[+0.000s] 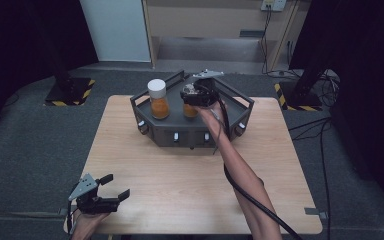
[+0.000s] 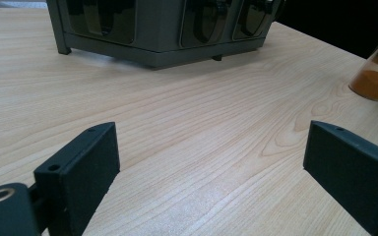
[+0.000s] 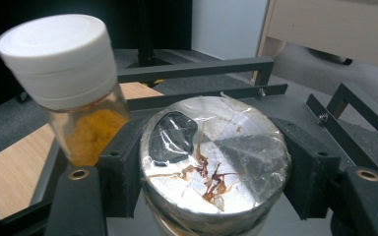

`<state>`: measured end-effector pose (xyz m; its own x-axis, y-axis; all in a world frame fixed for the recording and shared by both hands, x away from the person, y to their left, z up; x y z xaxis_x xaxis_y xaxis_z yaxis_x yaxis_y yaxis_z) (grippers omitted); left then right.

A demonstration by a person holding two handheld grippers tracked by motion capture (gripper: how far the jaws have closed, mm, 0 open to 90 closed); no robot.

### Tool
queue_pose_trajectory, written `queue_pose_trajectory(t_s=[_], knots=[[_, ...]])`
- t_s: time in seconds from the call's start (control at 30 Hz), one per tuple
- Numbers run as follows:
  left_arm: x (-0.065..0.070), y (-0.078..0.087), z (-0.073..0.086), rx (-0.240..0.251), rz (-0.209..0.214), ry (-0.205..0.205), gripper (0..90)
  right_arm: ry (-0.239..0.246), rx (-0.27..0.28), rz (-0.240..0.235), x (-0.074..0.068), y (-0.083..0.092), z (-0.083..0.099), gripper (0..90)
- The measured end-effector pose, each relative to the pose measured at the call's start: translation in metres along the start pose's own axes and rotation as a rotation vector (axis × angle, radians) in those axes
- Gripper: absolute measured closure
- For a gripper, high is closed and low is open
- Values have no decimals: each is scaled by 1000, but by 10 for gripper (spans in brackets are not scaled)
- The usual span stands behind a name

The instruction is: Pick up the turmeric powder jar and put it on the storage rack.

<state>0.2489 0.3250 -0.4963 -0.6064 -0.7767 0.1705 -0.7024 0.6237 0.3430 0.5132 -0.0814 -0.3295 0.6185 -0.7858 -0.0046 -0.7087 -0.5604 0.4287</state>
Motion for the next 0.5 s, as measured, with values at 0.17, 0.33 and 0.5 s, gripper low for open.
queue_pose_trajectory(t_s=[0.17,0.33,0.5], knots=[[0,0,0,-1,2,0,58,-9,-6,4,1,-5,5,344],[0,0,0,1,2,1,58,-15,-7,3,2,-8,8,344],[0,0,0,1,2,0,58,-20,-11,3,3,-11,11,344]])
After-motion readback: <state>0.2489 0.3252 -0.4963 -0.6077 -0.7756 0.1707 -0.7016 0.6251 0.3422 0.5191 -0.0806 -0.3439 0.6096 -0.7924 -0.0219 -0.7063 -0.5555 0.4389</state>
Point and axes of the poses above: each handheld gripper's, and its own axes: y roughly backward along the jaws, z roughly out of its underside, x roughly to its right, the point moved 9 cm from there along -y, roughly forward along the jaws
